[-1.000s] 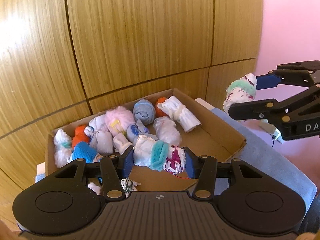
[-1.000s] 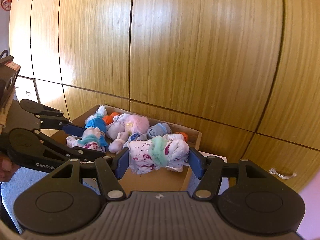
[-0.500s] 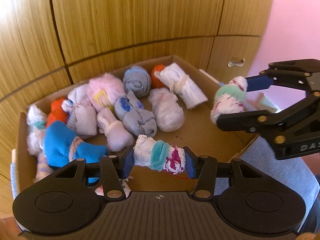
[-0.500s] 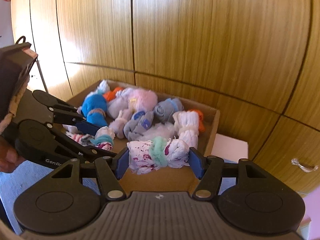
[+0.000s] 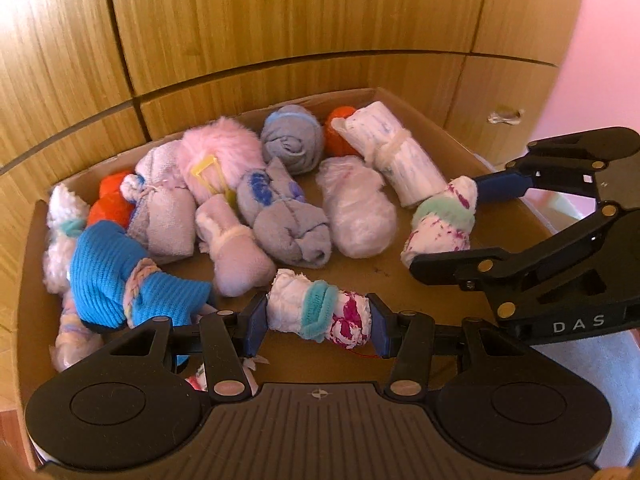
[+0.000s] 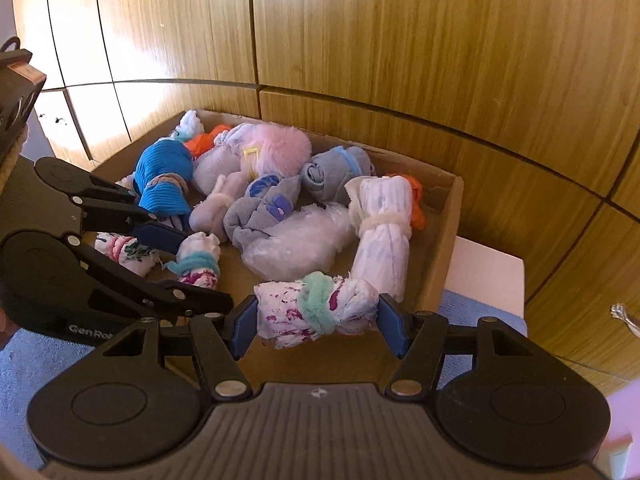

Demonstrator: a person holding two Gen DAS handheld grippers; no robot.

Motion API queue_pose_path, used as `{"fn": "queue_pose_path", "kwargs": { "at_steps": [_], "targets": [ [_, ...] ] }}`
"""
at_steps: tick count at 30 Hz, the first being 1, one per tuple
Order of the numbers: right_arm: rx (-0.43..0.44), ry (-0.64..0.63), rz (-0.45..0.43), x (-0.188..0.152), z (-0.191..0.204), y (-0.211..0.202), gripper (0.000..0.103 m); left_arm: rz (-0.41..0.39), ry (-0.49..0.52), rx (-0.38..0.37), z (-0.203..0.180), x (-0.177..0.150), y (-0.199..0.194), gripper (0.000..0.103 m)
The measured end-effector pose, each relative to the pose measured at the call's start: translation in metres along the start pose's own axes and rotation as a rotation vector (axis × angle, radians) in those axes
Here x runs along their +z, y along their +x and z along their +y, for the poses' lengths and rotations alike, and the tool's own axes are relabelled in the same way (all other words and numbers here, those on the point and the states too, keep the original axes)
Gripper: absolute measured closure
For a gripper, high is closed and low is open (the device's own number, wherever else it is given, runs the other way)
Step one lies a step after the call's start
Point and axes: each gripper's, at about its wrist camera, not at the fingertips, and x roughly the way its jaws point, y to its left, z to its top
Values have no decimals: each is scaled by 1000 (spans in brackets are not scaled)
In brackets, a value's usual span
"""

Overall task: Organize objects
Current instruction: 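Carry both socks into the tray and open both tools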

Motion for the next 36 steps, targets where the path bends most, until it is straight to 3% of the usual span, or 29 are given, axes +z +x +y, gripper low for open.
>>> {"fn": "queue_pose_path", "kwargs": {
  "at_steps": [6, 12, 18, 28, 32, 36],
  "targets": [
    [12, -21, 33, 2, 0, 5, 44, -7, 1, 8, 1, -1, -1, 46],
    [32, -112, 103, 9, 2, 10, 44, -10, 64, -14, 1, -1, 0, 45],
    [26, -171, 148, 11, 10, 17, 43, 1, 48, -24, 4, 1, 1, 43],
    [-9, -148, 119, 8, 12, 2, 29, -9, 33, 11, 2, -2, -12, 33],
    [-23, -111, 91, 8, 11, -12, 24, -34, 2, 46, 4, -4, -27, 21],
    [-40, -68, 57, 9, 13, -29, 19, -57, -46, 65, 7, -6, -44, 16]
  ]
}}
